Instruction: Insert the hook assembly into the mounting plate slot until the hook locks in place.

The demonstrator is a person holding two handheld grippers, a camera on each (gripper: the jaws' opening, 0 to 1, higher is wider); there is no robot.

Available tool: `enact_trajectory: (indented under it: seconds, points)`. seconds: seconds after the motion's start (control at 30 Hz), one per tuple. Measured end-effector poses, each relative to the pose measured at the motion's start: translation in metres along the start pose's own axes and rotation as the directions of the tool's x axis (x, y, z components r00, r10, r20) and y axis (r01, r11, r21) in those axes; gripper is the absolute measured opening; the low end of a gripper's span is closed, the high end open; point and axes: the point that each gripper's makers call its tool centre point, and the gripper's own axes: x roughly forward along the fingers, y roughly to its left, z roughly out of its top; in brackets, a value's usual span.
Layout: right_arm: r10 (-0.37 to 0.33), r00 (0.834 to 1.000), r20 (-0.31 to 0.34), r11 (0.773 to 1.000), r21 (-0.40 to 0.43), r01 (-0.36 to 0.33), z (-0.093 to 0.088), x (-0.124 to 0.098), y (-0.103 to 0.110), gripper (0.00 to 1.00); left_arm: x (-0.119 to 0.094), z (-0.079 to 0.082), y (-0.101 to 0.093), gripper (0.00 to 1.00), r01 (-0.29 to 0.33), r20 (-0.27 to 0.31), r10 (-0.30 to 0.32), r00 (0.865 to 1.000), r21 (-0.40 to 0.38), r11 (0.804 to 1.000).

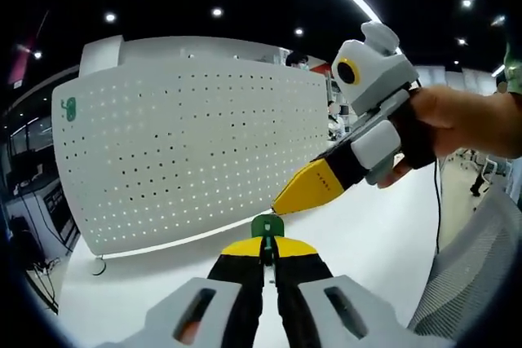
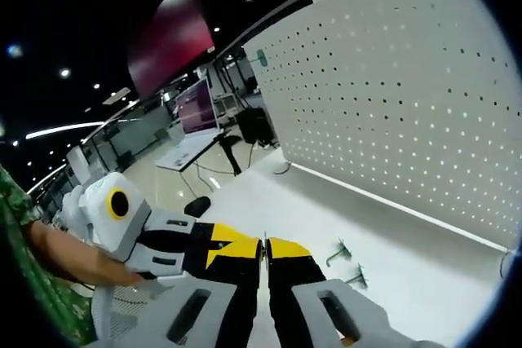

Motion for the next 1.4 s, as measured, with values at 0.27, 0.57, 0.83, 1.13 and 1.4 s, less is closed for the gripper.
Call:
enact_trajectory:
  seconds: [0.27, 0.57, 0.83, 1.13, 1.4]
  points:
    - [-0.016, 1.000, 0.011, 0.999, -0.046, 0.017, 0.002, -0.005, -0.004, 0.10, 0.001, -0.002, 0.000, 0.03, 0.002, -0.005, -0.002, 1.000, -0.003, 1.000]
    - [-0.064, 0.996, 0.063, 0.996, -0.057, 0.067, 0.008, -0.013, -0.014, 0.28, 0.002, -0.003, -0.001, 0.03, 0.008, -0.009, -0.008, 1.000, -0.008, 1.000]
    - [-0.113, 0.985, 0.127, 0.991, -0.049, 0.120, 0.017, -0.022, -0.023, 0.45, 0.002, -0.003, -0.001, 0.03, 0.012, -0.009, -0.012, 1.000, -0.012, 1.000]
    - [-0.152, 0.965, 0.212, 0.983, -0.073, 0.171, 0.027, -0.041, -0.029, 0.52, 0.001, -0.003, -0.002, 0.03, 0.017, -0.010, -0.017, 1.000, -0.018, 1.000]
    - [-0.175, 0.945, 0.276, 0.970, -0.118, 0.214, 0.036, -0.064, -0.027, 0.59, -0.001, -0.001, 0.000, 0.03, 0.013, -0.007, -0.014, 1.000, -0.028, 1.000]
